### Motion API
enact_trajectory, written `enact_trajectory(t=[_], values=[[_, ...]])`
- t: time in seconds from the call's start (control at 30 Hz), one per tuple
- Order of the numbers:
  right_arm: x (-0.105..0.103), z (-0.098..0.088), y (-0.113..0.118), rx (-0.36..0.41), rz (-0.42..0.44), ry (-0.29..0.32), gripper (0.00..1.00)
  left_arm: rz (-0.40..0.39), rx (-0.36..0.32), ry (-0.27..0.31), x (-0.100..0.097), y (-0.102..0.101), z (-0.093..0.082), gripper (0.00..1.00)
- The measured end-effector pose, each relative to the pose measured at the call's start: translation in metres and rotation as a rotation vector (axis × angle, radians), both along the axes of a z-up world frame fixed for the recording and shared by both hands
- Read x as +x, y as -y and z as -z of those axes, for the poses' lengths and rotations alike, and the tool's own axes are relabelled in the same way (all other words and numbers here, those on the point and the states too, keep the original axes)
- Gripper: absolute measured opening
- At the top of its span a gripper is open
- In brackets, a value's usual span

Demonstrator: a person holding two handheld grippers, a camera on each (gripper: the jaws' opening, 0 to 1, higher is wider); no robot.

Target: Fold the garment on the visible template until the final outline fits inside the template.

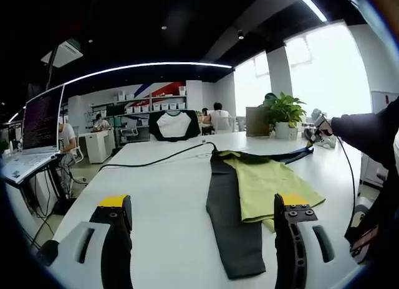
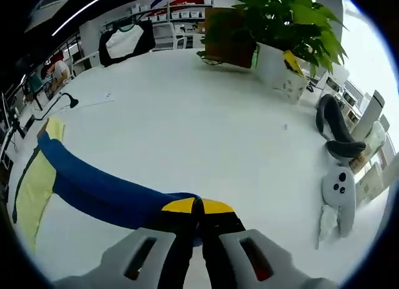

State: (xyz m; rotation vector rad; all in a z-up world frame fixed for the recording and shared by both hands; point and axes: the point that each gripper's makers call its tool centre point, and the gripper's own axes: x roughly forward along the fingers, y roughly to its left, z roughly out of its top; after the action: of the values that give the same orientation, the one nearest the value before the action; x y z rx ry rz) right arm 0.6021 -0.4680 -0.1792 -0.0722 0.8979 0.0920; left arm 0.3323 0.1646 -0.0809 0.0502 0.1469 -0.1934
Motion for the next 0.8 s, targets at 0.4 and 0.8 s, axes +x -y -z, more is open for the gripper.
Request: enact_trajectory(t=[0.4,0.8], values=[[0.003,0.013,0.003,-0.037,-0.003,-0.044,0.00,-0.008,0.001,-0.013,0.001,-0.002,0.004,1.00],[0.008,0.004,0.024,-0.150,0.012,-0.010,0.18,-0.009,-0.002,-0.019,0.003,-0.001,0.006,1.00]])
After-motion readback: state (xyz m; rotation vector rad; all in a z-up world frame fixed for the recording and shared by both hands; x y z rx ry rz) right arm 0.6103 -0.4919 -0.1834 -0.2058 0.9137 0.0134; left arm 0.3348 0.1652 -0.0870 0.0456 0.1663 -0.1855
